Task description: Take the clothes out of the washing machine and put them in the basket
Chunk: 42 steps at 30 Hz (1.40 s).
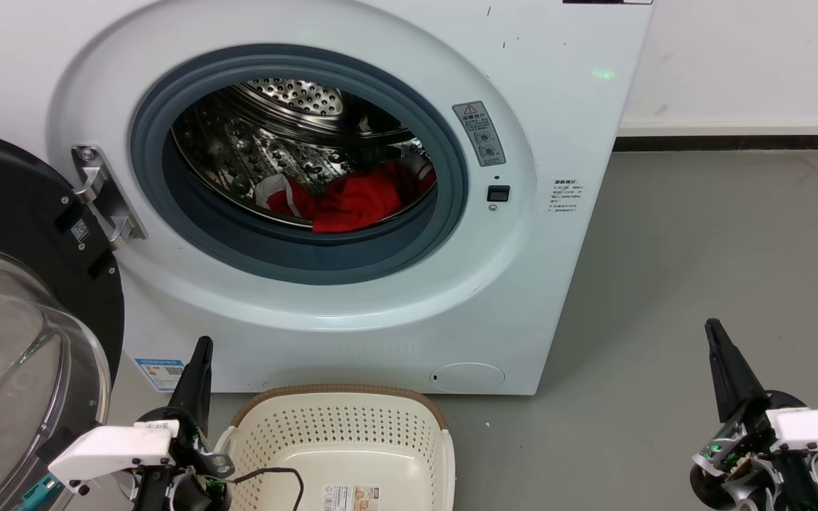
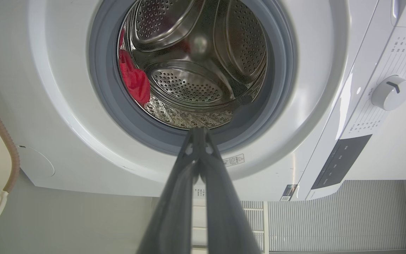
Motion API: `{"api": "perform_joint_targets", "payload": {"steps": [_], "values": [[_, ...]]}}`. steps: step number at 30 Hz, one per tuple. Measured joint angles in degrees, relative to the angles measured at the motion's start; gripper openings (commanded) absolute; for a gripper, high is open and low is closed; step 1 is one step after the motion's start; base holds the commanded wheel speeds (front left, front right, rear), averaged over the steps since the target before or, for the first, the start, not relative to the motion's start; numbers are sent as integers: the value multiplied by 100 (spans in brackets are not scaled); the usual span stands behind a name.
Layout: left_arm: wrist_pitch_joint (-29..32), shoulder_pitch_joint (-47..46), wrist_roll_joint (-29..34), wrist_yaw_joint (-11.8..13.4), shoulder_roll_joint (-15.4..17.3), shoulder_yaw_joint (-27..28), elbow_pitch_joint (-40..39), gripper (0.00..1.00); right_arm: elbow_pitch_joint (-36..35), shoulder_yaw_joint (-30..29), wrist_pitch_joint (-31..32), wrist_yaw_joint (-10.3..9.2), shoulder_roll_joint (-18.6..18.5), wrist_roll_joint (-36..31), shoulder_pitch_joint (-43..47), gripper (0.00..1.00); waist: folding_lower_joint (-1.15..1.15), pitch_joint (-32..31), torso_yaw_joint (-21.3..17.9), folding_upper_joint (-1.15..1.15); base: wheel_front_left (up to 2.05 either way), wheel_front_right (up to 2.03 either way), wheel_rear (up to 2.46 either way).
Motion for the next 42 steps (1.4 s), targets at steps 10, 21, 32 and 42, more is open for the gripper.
{"api": "perform_joint_targets", "payload": {"steps": [10,21,32,42], "values": [[0,0,0,0,0,0,0,0,0,0,0,0,0,0,0,0,0,0,0,0,0,0,0],[0,0,0,0,0,0,0,0,0,0,0,0,0,0,0,0,0,0,0,0,0,0,0],[-94,174,11,2,-23,-108,159,100,127,33,-64,-1,24,0,183,100,0,2,-1,0,0,0,0],[-401,163,619,2,-25,-363,-80,100,-85,164,-399,-1,-25,-657,220,100,0,12,2,0,0,0,0]]}}
